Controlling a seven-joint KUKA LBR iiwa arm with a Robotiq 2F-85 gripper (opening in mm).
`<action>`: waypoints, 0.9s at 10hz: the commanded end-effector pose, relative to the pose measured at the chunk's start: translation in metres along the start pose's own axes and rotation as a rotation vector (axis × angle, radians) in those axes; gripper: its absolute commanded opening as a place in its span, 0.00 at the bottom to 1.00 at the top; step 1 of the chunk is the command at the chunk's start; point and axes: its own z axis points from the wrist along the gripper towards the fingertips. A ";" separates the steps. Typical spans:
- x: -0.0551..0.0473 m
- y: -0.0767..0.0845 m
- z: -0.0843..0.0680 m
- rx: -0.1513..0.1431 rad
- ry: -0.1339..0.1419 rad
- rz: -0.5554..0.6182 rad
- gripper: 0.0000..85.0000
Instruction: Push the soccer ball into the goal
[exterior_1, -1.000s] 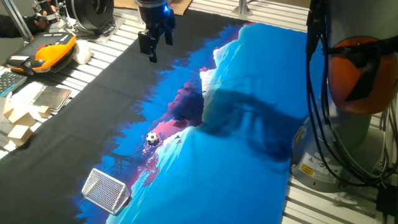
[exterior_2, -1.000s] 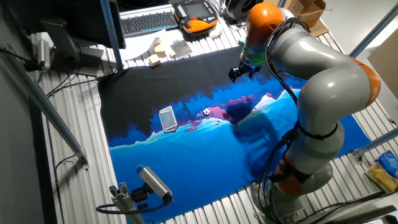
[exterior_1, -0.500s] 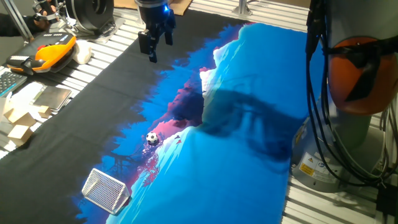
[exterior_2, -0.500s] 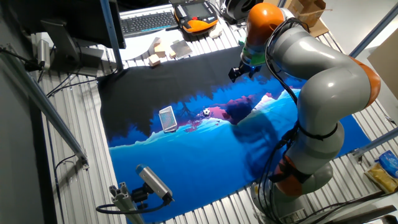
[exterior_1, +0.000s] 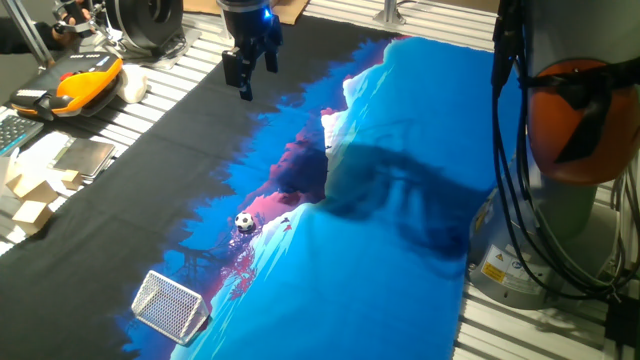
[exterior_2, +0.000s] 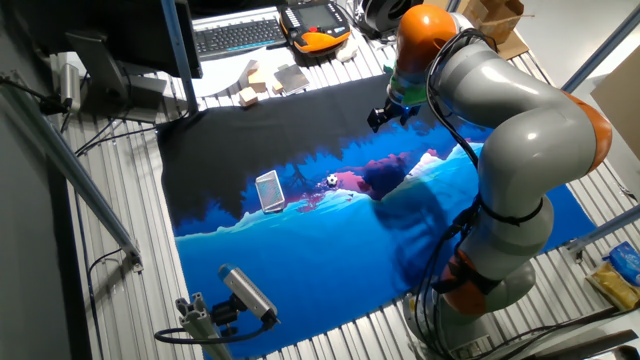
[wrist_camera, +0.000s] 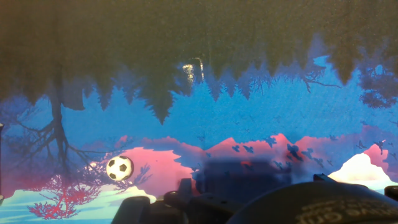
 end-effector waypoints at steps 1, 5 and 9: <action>0.000 0.000 0.000 0.017 0.177 -0.045 0.00; 0.000 -0.001 -0.001 0.008 0.180 -0.044 0.00; 0.000 0.000 0.000 0.018 0.176 -0.012 0.00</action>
